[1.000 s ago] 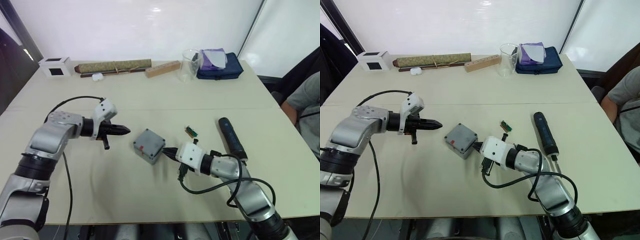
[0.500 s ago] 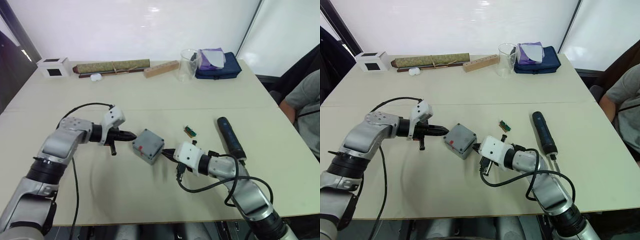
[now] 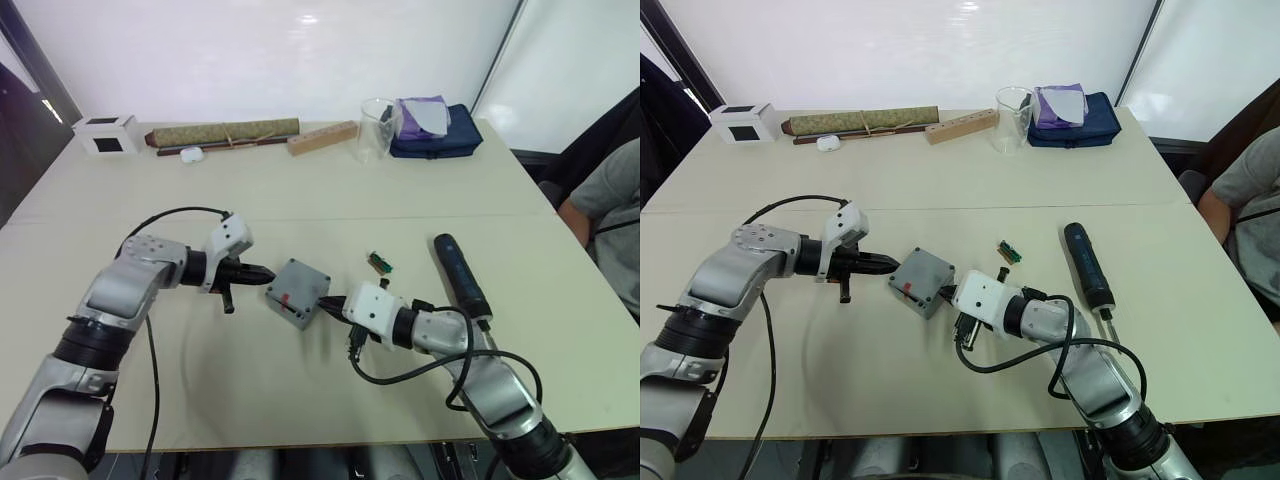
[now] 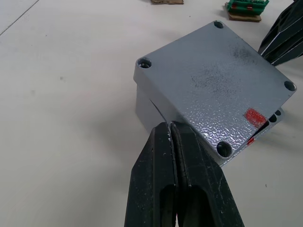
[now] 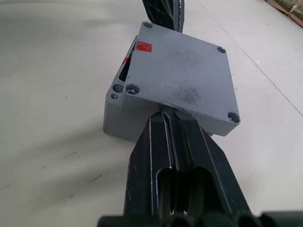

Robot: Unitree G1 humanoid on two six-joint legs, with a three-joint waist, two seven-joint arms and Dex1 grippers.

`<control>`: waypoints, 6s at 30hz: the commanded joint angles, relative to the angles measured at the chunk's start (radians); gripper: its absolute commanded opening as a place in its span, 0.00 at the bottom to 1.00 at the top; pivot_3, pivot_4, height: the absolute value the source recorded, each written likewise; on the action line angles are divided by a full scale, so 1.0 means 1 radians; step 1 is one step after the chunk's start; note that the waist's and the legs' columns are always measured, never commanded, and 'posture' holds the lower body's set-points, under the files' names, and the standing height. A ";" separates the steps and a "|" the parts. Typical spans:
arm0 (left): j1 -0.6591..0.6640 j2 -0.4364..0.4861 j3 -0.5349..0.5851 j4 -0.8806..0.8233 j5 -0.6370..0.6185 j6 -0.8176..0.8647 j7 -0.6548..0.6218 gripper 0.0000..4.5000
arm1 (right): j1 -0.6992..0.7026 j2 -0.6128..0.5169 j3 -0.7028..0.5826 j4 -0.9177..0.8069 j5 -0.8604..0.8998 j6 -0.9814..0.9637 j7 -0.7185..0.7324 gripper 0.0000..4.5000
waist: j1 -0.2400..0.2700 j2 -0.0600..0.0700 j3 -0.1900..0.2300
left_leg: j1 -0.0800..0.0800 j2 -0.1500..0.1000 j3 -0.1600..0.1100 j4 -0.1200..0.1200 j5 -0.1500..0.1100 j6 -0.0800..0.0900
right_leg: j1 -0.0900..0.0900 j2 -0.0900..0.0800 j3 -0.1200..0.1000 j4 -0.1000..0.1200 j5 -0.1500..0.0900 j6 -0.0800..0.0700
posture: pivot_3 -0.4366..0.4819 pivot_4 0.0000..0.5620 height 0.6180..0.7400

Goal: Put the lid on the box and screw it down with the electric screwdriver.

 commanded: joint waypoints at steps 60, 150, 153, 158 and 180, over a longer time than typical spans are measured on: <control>0.039 -0.063 -0.017 0.052 0.112 -0.120 0.047 0.00 | -0.050 -0.074 0.034 0.021 0.037 0.028 0.048 0.01 | 0.001 0.000 0.000 | 0.000 0.000 0.000 0.000 0.000 0.000 | 0.000 0.000 0.000 0.000 0.000 0.000 | 0.48 0.27 1.00; 0.011 0.043 0.017 -0.382 -0.223 0.106 -0.027 0.00 | 0.338 -0.119 -0.484 -0.153 0.358 0.237 -0.155 0.70 | 0.001 0.002 0.004 | 0.000 0.000 0.000 0.000 0.000 0.000 | 0.000 0.000 0.001 -0.001 -0.002 -0.003 | 0.48 0.27 1.00; 0.015 0.046 0.018 -0.380 -0.222 0.102 -0.024 0.00 | 0.330 -0.120 -0.471 -0.141 0.356 0.227 -0.159 0.70 | 0.001 0.002 0.004 | 0.000 0.000 0.000 0.000 0.000 0.000 | 0.000 0.000 0.001 -0.001 -0.002 -0.003 | 0.48 0.27 1.00; 0.018 0.046 0.019 -0.374 -0.220 0.097 -0.018 0.00 | 0.324 -0.119 -0.458 -0.119 0.354 0.210 -0.162 0.70 | 0.001 0.002 0.004 | 0.000 0.000 0.000 0.000 0.000 0.000 | 0.001 0.000 0.001 -0.001 -0.002 -0.003 | 0.48 0.27 1.00; 0.030 0.048 0.025 -0.355 -0.196 0.080 0.004 0.00 | 0.309 -0.112 -0.468 -0.138 0.379 0.212 -0.165 0.00 | 0.001 0.002 0.004 | 0.000 0.000 0.000 0.000 0.000 0.000 | 0.001 0.000 0.001 -0.001 -0.002 -0.003 | 0.48 0.27 1.00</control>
